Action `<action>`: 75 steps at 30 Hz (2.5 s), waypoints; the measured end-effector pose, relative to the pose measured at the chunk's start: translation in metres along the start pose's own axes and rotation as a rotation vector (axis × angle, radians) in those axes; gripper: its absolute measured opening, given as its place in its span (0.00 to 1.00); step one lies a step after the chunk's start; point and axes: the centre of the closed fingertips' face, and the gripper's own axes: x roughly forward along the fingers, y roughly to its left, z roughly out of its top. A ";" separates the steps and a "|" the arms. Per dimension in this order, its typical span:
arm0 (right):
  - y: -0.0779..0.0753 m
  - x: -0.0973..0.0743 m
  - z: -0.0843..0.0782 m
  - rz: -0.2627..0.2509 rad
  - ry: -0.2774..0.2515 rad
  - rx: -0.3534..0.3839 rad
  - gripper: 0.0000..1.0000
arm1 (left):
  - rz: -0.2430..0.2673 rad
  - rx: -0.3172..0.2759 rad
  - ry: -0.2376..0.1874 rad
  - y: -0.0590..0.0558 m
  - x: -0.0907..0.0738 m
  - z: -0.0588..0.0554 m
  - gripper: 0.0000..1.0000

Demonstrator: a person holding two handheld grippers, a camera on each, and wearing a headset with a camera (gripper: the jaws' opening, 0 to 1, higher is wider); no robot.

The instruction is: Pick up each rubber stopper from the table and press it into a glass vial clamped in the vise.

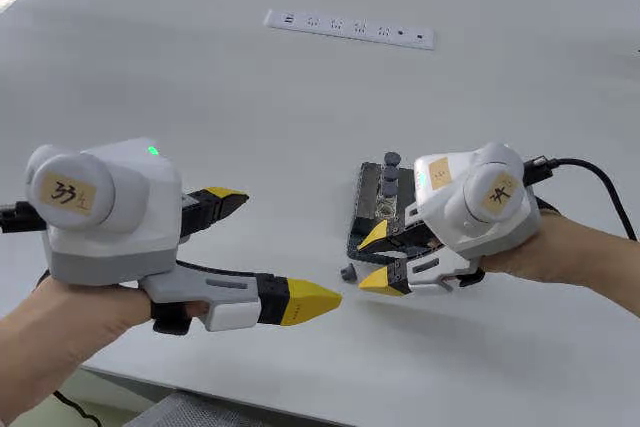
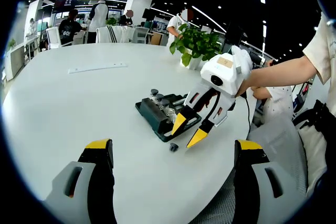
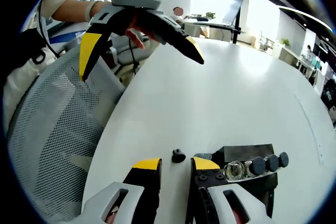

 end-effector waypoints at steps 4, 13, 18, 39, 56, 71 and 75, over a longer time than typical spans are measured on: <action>0.001 0.005 -0.002 0.006 0.010 -0.023 0.14 | -0.001 -0.002 0.008 0.000 0.001 -0.002 0.96; -0.001 0.011 -0.002 0.015 0.007 -0.031 0.12 | -0.001 -0.013 0.019 0.000 0.002 -0.007 0.95; -0.002 0.013 -0.005 0.021 0.013 -0.037 0.11 | -0.004 -0.019 0.021 0.000 0.003 -0.009 0.95; -0.005 0.010 -0.003 0.001 -0.009 -0.017 0.07 | -0.011 -0.064 0.021 -0.003 0.010 -0.012 0.94; -0.022 -0.067 -0.001 -0.266 0.033 0.016 0.07 | -0.097 -0.455 -0.022 -0.007 0.052 0.012 0.67; -0.010 -0.094 0.005 -0.383 0.103 -0.055 0.07 | -0.185 -0.654 0.022 -0.034 0.086 0.016 0.33; -0.007 -0.090 0.005 -0.387 0.122 -0.079 0.07 | -0.189 -0.673 0.012 -0.036 0.089 0.018 0.29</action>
